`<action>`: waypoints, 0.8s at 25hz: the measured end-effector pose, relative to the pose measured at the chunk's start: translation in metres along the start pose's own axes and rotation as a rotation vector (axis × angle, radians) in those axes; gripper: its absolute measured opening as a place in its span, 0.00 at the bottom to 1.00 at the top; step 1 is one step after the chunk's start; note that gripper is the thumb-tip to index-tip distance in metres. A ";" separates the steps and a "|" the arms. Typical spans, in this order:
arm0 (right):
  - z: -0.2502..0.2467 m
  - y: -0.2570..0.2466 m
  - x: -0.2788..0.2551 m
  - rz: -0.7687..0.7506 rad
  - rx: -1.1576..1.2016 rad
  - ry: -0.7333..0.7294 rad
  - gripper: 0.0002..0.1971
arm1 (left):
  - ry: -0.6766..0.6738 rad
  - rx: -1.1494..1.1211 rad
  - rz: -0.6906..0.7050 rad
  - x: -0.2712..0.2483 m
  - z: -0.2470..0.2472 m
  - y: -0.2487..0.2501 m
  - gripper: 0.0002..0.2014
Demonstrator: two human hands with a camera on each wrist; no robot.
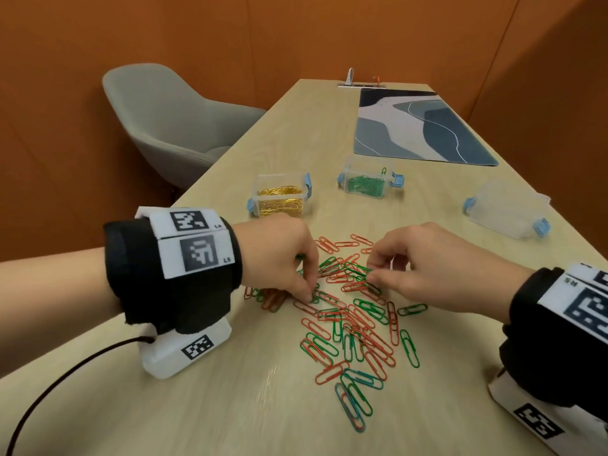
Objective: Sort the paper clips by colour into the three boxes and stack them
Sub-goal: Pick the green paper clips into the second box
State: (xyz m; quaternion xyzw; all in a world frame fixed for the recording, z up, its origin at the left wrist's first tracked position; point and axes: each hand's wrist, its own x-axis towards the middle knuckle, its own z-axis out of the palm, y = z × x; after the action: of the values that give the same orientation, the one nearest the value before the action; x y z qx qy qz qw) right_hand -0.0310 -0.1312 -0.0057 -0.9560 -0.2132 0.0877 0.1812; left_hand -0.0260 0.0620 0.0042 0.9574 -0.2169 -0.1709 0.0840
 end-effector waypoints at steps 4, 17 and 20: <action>0.001 -0.001 0.000 -0.005 0.062 -0.004 0.05 | 0.030 -0.257 -0.067 -0.001 -0.009 -0.006 0.07; 0.000 -0.003 -0.006 0.004 0.146 -0.091 0.06 | -0.173 -0.929 -0.245 0.013 -0.008 -0.010 0.14; 0.001 0.000 0.000 0.044 0.094 -0.024 0.05 | -0.169 -1.147 -0.260 0.011 -0.011 -0.023 0.12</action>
State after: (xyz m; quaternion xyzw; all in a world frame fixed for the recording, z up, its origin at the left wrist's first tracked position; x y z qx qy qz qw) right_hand -0.0312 -0.1306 -0.0068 -0.9498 -0.1902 0.1130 0.2214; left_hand -0.0041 0.0785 0.0064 0.7610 0.0234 -0.3453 0.5487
